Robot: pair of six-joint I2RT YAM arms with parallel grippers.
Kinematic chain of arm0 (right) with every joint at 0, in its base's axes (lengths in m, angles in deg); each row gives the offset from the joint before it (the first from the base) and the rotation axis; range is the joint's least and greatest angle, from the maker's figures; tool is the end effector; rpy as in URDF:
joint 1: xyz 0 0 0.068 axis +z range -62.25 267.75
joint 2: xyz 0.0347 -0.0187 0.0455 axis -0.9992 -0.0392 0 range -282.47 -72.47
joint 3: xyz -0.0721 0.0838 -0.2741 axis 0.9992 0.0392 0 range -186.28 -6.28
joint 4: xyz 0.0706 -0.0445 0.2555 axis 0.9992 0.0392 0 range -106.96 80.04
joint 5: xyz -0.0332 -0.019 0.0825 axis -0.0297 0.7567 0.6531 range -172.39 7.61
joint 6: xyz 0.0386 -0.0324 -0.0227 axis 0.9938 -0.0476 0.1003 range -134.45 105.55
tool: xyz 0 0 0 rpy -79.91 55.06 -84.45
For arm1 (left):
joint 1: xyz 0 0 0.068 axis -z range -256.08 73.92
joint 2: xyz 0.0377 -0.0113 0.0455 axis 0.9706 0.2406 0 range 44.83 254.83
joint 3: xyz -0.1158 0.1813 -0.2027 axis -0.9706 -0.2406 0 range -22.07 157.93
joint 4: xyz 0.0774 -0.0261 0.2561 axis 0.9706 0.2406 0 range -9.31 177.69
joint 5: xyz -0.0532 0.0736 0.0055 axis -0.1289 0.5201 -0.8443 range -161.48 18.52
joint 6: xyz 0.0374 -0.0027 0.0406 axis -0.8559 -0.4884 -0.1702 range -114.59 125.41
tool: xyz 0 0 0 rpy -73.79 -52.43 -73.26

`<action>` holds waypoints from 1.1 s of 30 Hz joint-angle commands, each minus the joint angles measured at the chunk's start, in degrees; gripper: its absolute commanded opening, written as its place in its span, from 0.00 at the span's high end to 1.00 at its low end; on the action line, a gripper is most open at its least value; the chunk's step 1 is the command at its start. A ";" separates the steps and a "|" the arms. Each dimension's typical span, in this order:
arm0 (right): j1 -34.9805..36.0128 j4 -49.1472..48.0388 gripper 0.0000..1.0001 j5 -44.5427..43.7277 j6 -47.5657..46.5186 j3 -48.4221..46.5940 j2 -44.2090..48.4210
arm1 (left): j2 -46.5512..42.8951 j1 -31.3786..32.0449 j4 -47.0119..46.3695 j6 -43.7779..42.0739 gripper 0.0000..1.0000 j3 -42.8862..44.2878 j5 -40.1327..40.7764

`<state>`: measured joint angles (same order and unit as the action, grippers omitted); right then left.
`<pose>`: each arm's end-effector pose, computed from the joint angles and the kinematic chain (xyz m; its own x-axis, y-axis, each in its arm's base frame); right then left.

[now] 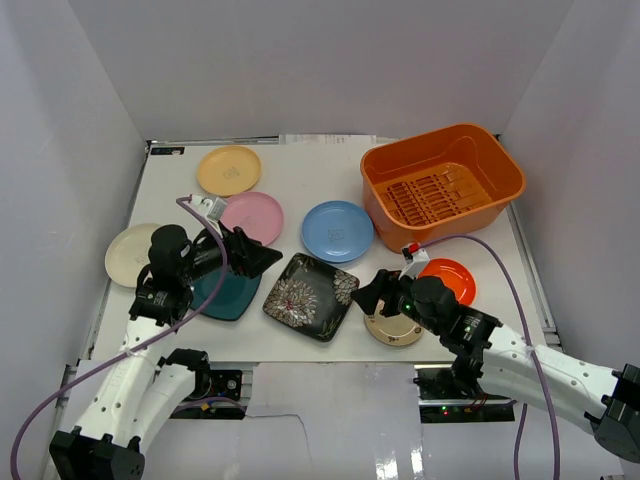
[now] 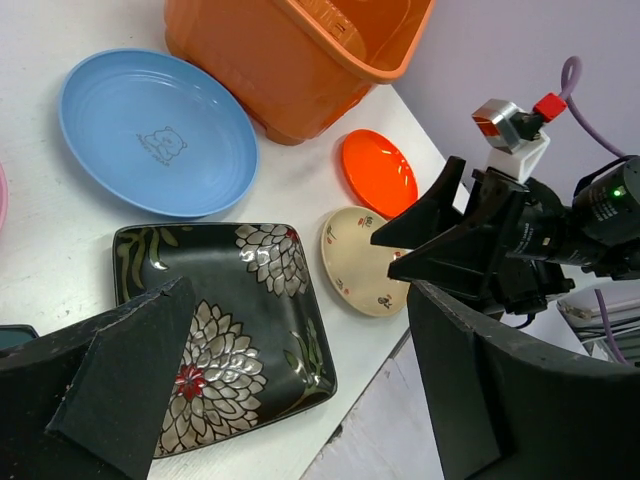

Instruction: Place the plates into the plastic bin on the countertop

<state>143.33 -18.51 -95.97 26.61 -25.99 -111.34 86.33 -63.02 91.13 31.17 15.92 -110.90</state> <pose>0.0977 0.1272 0.2340 -0.5726 0.2940 -0.7653 -0.3967 0.7176 0.5724 0.1512 -0.0596 0.3235 -0.5481 -0.2175 -0.8077 0.5959 0.5760 -0.5595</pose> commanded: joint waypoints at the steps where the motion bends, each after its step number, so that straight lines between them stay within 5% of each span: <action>1: 0.07 -2.59 0.24 -1.01 4.29 0.54 -0.76 | -1.59 0.39 1.51 -0.53 0.02 0.76 0.39; 4: 0.15 -2.59 0.41 0.05 5.26 0.28 -1.91 | -1.68 0.47 3.27 -1.15 0.02 0.85 1.10; 9: 0.06 -4.16 0.50 2.15 6.93 1.07 -3.49 | -2.82 0.65 7.49 -2.82 0.02 0.50 2.06; 11: 0.06 -4.96 0.48 2.60 7.19 1.77 -3.84 | -3.44 0.74 8.28 -2.82 0.02 0.06 2.77; 15: 0.06 -6.19 0.19 2.34 9.29 2.91 -5.42 | -3.88 0.74 9.86 -2.47 0.02 -0.90 3.99; 18: 0.15 -9.35 0.11 4.96 11.23 3.44 -9.37 | -3.53 0.74 10.04 -1.07 0.02 -2.05 6.10; 33: 0.68 -21.65 0.25 2.06 17.74 3.71 -22.99 | -2.91 1.27 10.74 0.35 0.02 -3.11 11.65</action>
<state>143.72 -33.72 -92.74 42.19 -22.12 -131.89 83.55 -62.23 101.55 31.37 13.19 -99.62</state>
